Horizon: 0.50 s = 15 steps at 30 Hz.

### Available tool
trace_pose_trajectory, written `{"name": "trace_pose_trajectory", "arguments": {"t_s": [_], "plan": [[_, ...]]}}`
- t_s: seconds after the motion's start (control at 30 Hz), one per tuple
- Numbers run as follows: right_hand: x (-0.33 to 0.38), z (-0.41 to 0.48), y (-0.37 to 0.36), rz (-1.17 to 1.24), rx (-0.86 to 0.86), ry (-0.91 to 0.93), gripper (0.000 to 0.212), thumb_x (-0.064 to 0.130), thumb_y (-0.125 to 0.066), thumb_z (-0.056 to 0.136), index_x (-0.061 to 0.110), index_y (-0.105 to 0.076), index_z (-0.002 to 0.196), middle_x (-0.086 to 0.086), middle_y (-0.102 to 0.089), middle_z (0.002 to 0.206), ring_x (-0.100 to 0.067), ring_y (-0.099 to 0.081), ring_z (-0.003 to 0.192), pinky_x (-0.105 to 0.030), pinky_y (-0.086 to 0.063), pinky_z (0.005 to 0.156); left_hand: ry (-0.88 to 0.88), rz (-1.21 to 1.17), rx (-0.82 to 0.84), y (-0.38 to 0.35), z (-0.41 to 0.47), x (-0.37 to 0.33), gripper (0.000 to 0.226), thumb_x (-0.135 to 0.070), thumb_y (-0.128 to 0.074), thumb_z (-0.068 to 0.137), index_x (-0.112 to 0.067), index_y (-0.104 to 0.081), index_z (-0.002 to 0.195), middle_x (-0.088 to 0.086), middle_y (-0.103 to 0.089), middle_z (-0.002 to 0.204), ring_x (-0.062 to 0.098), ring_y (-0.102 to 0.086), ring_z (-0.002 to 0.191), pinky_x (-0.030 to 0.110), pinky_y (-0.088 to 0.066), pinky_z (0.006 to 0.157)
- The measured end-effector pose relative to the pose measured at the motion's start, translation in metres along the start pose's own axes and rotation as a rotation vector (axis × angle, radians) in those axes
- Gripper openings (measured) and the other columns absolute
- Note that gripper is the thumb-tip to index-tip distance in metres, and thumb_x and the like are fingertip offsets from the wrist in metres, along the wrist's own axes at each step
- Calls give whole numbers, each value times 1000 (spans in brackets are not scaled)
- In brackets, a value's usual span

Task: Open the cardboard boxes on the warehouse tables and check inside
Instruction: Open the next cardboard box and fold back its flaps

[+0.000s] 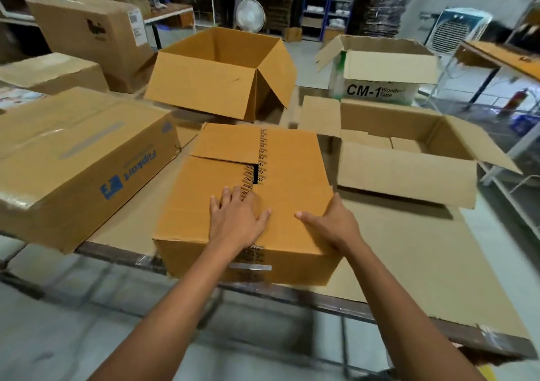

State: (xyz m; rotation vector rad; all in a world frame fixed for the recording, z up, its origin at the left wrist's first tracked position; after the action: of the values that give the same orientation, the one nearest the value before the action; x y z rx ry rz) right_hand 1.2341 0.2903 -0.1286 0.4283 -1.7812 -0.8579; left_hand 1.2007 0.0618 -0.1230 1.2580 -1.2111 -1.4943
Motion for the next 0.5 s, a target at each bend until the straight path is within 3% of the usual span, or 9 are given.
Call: {"name": "trace_pose_trajectory", "arguments": {"t_s": [0.13,0.2,0.4,0.5], "plan": [[-26,-35,-3,393,51,-75,52,60,-43,98,23,-51,135,-4,-60,132,-21,-57,110,-39,-46,91,-26,44,2,6,-20,-6,69,-64,-25,99,-22,-34,153,14,-20,164,35,-15,152,58,-12,122],[-43,-57,-15,693,137,-237,47,59,-31,102,26,-57,124,-2,-64,121,-18,-58,103,-37,-44,85,-41,41,20,5,-31,-13,70,-63,-23,100,-20,-30,154,17,-17,164,36,-11,152,57,-10,122],[-70,-100,-30,931,204,-306,44,53,-30,105,28,-66,103,3,-69,105,-12,-61,94,-35,-46,83,-132,49,58,-5,-73,-39,68,-60,-18,102,-21,-21,158,14,-10,166,30,-3,154,52,-4,124],[-89,-115,-29,972,103,-362,40,38,-37,105,16,-69,93,-1,-71,87,-17,-64,78,-31,-47,66,-145,70,41,-7,-99,-51,67,-59,-16,103,-21,-20,158,14,-13,166,28,-5,154,51,-2,124]]}}
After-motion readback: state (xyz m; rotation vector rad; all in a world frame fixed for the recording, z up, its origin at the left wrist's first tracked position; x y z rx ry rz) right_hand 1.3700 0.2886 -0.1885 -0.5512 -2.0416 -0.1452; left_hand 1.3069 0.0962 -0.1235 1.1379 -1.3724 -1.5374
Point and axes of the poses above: each hand's wrist, its own z-axis towards the middle knuckle, its own y-axis out of the back of the hand, x = y × z, the point moved 8 cm from there along z, towards the middle knuckle
